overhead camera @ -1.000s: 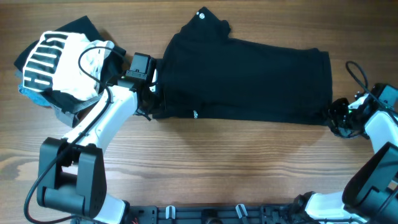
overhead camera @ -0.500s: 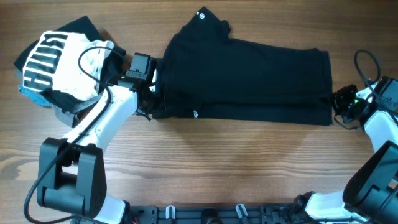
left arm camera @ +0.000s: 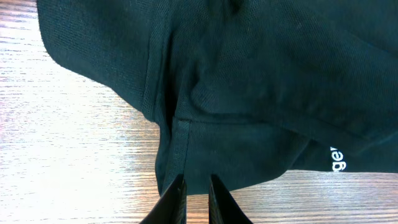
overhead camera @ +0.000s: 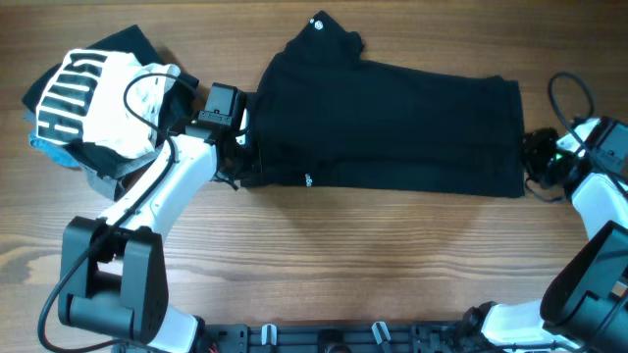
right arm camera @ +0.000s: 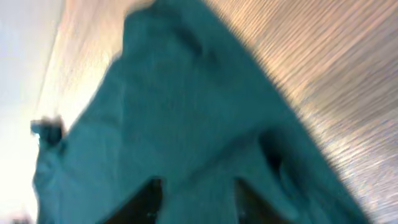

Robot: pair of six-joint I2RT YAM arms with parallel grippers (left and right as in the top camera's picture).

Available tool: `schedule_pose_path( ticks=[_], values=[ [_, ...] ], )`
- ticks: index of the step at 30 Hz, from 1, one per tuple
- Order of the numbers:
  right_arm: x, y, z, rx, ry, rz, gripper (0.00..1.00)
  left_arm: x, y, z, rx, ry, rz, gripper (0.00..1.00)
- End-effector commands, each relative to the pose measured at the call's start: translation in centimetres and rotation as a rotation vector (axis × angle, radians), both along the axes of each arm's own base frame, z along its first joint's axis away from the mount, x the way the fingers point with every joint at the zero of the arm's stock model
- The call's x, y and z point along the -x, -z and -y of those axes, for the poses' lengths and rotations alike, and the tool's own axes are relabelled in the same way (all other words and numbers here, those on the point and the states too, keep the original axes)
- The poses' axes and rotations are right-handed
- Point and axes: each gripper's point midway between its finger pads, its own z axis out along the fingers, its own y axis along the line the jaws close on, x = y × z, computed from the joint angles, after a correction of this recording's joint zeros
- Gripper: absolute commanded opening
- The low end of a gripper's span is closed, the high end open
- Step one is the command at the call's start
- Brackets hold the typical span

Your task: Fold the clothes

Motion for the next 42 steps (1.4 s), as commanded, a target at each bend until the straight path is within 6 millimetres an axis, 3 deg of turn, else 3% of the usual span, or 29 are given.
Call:
schedule_pose_path(
  ticks=[1, 3, 6, 9, 14, 25, 28, 33, 38, 42],
  values=[
    [2.1, 1.0, -3.1, -0.121, -0.087, -0.078, 0.07, -0.3, 0.1, 0.3, 0.011, 0.008, -0.001, 0.13],
    [3.8, 2.2, -3.8, -0.124, -0.090, -0.176, 0.04, -0.3, 0.1, 0.3, 0.011, 0.008, 0.000, 0.13],
    [5.6, 3.7, -3.2, -0.053, -0.052, -0.300, 0.04, -0.3, 0.1, 0.3, 0.011, 0.008, 0.001, 0.14],
    [5.2, 4.0, -2.9, -0.020, -0.016, -0.312, 0.04, -0.6, 0.0, 0.4, 0.013, 0.008, 0.010, 0.14],
    [4.8, 4.2, -4.5, -0.051, 0.008, -0.341, 0.04, -0.5, 0.0, 0.3, 0.013, 0.008, 0.008, 0.15],
    [5.2, 7.0, -4.6, -0.059, 0.107, -0.446, 0.04, -0.4, 0.0, 0.3, 0.012, 0.008, 0.002, 0.16],
    [3.9, 7.2, -4.4, -0.050, 0.080, -0.394, 0.04, -0.4, 0.0, 0.3, 0.011, 0.008, 0.002, 0.16],
    [0.0, 5.3, -4.5, -0.052, 0.011, -0.196, 0.08, -0.3, 0.1, 0.3, 0.011, 0.008, -0.001, 0.17],
    [-2.8, 3.8, -3.1, 0.019, 0.019, -0.062, 0.10, -0.2, 0.1, 0.3, 0.010, 0.008, -0.005, 0.17],
    [-3.7, 2.9, -3.2, 0.032, -0.016, -0.006, 0.12, -0.2, 0.1, 0.3, 0.010, 0.008, -0.005, 0.17]
  ],
)
